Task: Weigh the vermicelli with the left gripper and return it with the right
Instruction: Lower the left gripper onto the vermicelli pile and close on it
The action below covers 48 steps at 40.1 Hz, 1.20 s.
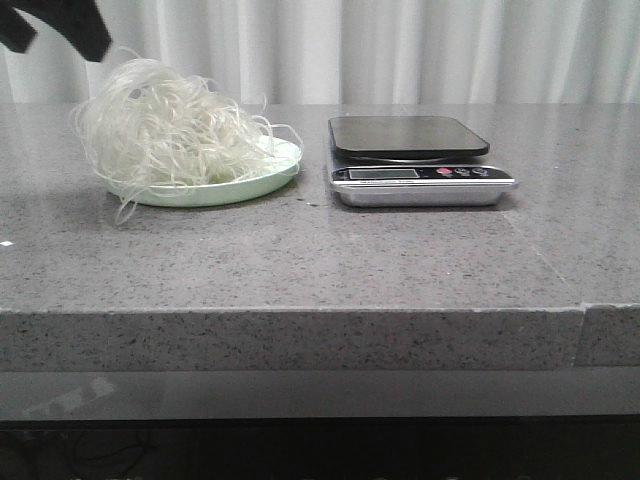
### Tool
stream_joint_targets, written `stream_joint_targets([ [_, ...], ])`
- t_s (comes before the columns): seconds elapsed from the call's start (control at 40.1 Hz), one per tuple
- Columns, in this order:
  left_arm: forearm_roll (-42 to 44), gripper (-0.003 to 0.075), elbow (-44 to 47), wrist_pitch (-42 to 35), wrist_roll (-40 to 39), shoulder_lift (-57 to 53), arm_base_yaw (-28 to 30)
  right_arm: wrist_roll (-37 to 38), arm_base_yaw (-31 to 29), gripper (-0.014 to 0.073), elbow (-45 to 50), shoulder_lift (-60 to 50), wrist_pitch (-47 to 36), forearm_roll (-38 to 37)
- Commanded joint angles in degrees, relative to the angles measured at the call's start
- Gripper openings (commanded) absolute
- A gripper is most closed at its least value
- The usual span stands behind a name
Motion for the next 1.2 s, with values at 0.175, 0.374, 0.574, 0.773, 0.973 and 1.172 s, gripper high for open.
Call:
stream_joint_targets([
  [0.175, -0.50, 0.0450, -9.16, -3.69, 0.22, 7.77, -0.48, -0.45, -0.35, 0.0577, -1.92, 0.25, -3.27, -0.23],
  [0.374, -0.98, 0.0438, -10.10, -2.62, 0.22, 11.14, -0.48, -0.45, -0.35, 0.0577, -1.92, 0.25, -3.27, -0.23],
  [0.574, -0.98, 0.0438, -10.10, -1.43, 0.22, 12.00, -0.48, -0.45, -0.35, 0.0577, -1.92, 0.25, -3.27, -0.23],
  [0.773, -0.98, 0.0300, -10.10, -0.64, 0.22, 12.00, -0.48, -0.45, -0.35, 0.0577, -1.92, 0.25, -3.27, -0.23],
  [0.973, -0.98, 0.0149, -10.10, -0.13, 0.22, 12.00, -0.48, -0.45, -0.35, 0.0577, -1.92, 0.25, -3.27, -0.23],
  [1.172, -0.98, 0.0156, -10.32, 0.96, 0.22, 9.74, -0.48, -0.45, -0.35, 0.0577, -1.92, 0.25, -3.27, -0.23],
])
